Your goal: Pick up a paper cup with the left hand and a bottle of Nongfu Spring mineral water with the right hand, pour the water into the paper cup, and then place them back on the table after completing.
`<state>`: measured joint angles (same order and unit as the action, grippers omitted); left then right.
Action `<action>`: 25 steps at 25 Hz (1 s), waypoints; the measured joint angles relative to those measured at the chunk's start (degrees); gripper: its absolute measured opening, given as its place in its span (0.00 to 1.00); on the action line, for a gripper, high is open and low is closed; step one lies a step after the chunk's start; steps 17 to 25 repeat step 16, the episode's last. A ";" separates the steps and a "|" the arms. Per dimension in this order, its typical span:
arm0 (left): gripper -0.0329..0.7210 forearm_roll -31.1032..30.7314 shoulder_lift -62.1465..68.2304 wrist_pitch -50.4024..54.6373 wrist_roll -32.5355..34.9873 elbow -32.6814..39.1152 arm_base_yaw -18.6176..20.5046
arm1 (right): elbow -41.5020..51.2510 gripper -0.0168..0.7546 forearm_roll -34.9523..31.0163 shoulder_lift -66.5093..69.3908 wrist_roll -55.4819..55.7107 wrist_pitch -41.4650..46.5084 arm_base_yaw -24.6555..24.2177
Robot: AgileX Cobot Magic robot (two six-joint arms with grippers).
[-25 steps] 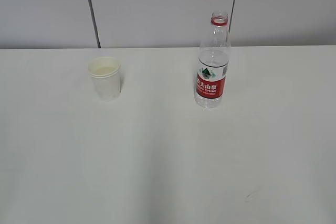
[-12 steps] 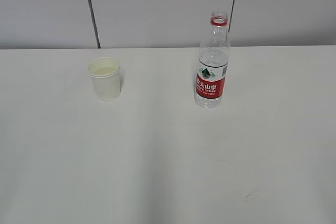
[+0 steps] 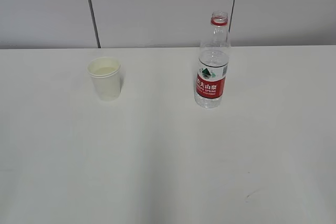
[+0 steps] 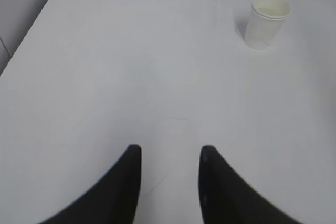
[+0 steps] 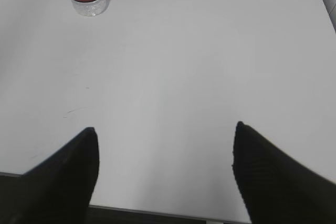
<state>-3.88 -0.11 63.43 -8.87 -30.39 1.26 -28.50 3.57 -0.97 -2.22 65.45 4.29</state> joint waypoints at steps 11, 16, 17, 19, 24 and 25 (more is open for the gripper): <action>0.36 0.00 0.00 0.00 0.00 0.00 0.00 | 0.00 0.78 0.12 0.00 -0.09 0.00 0.00; 0.36 0.00 0.00 0.00 0.00 0.00 0.00 | 0.00 0.78 0.12 0.00 -0.09 0.00 0.00; 0.36 0.00 0.00 0.00 0.00 0.00 0.00 | 0.00 0.78 0.12 0.00 -0.09 0.00 0.00; 0.36 0.00 0.00 0.00 0.00 0.00 0.00 | 0.00 0.78 0.12 0.00 -0.09 0.00 0.00; 0.36 0.00 0.00 0.00 0.00 0.00 0.00 | 0.00 0.78 0.12 0.00 -0.09 0.00 0.00; 0.36 0.00 0.00 0.00 0.00 0.00 0.00 | 0.00 0.78 0.12 0.00 -0.09 0.00 0.00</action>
